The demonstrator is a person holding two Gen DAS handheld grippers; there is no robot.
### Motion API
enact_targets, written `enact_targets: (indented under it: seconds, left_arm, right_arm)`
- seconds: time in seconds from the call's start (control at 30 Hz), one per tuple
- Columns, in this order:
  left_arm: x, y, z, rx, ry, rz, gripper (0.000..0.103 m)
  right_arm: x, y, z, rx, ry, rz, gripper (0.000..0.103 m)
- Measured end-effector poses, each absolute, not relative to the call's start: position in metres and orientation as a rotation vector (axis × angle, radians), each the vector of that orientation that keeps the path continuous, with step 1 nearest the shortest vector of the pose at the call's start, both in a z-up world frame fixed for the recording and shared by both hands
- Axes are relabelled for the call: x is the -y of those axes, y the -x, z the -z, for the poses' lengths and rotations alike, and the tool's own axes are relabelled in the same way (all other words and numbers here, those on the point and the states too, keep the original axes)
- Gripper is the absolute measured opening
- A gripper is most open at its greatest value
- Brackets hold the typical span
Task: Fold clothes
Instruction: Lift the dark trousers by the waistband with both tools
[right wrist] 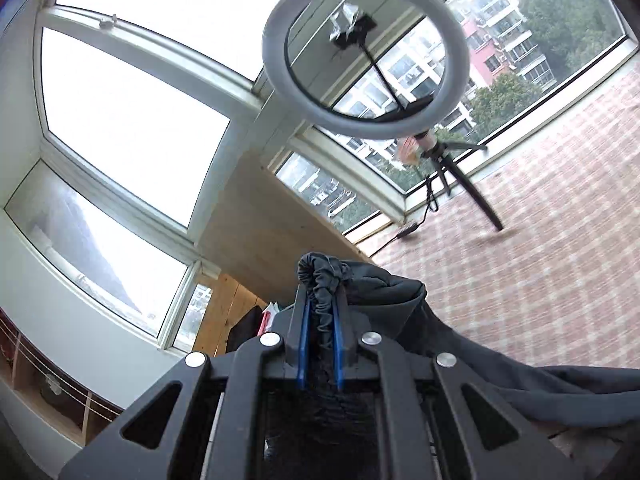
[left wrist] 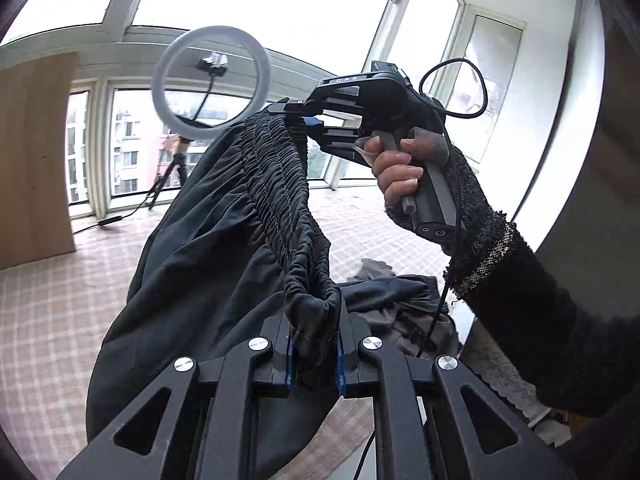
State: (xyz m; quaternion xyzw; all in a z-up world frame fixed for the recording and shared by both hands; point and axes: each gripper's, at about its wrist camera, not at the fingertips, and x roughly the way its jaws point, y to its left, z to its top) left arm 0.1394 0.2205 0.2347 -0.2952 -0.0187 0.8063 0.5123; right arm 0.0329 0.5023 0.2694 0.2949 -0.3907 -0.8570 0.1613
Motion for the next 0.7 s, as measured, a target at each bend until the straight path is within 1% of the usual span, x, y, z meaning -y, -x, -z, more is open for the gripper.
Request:
enact_targets:
  seconds: [0.07,0.13,0.23,0.33,0.43,0.5,0.57,0.63,0.7]
  left_arm:
    - [-0.275,-0.141,-0.272,0.036,0.650,-1.816,0.012]
    - [-0.326,-0.149,-0.318,0.028,0.574,-1.713,0.012]
    - [-0.381,-0.174,-0.413,0.014,0.399,-1.592,0.012]
    - [-0.391,-0.185,-0.503,0.098,0.274,-1.523,0.012]
    - [-0.366,-0.171,-0.551,0.207,0.234,-1.522,0.012]
    - [-0.335,-0.156,-0.558,0.254,0.212,-1.566,0.012]
    - [-0.297,-0.138,-0.544,0.282,0.214,-1.644,0.012]
    - [-0.251,-0.116,-0.517,0.316,0.253,-1.730,0.012]
    - [-0.195,-0.097,-0.475,0.350,0.314,-1.854,0.012]
  right_arm:
    - [-0.556,-0.070,-0.316,1.100,-0.778,2.601,0.009]
    - [-0.588,-0.102,-0.388,1.018,-0.695,2.773,0.009]
    - [-0.632,-0.150,-0.497,0.870,-0.553,3.019,0.009]
    - [-0.629,-0.175,-0.613,0.647,-0.413,3.204,0.009]
    - [-0.597,-0.182,-0.696,0.444,-0.267,3.294,0.009]
    - [-0.565,-0.170,-0.723,0.343,-0.220,3.296,0.009]
    - [-0.526,-0.145,-0.731,0.244,-0.238,3.265,0.009]
    - [-0.478,-0.106,-0.713,0.153,-0.310,3.197,0.009]
    - [-0.427,-0.061,-0.680,0.108,-0.404,3.099,0.009]
